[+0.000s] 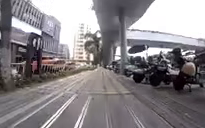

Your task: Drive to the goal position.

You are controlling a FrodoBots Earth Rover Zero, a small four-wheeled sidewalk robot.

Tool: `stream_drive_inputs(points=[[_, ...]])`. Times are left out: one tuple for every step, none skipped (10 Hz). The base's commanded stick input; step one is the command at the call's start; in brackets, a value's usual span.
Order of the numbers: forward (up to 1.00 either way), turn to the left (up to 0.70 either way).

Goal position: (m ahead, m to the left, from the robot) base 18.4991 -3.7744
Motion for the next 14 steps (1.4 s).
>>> stream_drive_inputs(points=[[0.70,0.00],[0.70,0.00],[0.70,0.00],[0.70,0.00],[0.70,0.00],[0.70,0.00],[0.70,0.00],[0.70,0.00],[0.70,0.00],[0.70,0.00],[0.70,0.00],[0.70,0.00],[0.70,0.00],[0.70,0.00]])
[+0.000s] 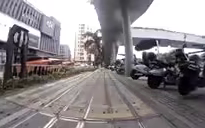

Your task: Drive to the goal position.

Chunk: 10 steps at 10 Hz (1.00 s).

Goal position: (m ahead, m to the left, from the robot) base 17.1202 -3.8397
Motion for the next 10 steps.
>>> stream_drive_inputs(points=[[0.70,0.00],[0.70,0.00],[0.70,0.00],[0.70,0.00],[0.70,0.00],[0.70,0.00],[0.70,0.00],[0.70,0.00],[0.70,0.00],[0.70,0.00]])
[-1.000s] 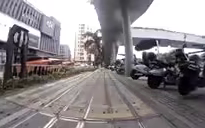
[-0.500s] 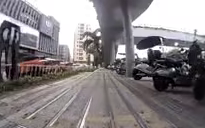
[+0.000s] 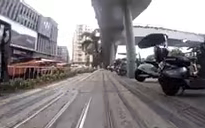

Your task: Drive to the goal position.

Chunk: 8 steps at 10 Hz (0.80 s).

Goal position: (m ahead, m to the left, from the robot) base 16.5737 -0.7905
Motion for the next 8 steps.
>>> stream_drive_inputs(points=[[0.70,0.00],[0.70,0.00],[0.70,0.00],[0.70,0.00],[0.70,0.00],[0.70,0.00],[0.70,0.00],[0.70,0.00]])
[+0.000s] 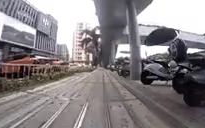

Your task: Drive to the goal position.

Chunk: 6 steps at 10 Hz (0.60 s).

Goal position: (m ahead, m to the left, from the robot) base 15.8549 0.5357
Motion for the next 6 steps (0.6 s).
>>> stream_drive_inputs(points=[[0.70,0.00],[0.70,0.00],[0.70,0.00],[0.70,0.00],[0.70,0.00],[0.70,0.00]])
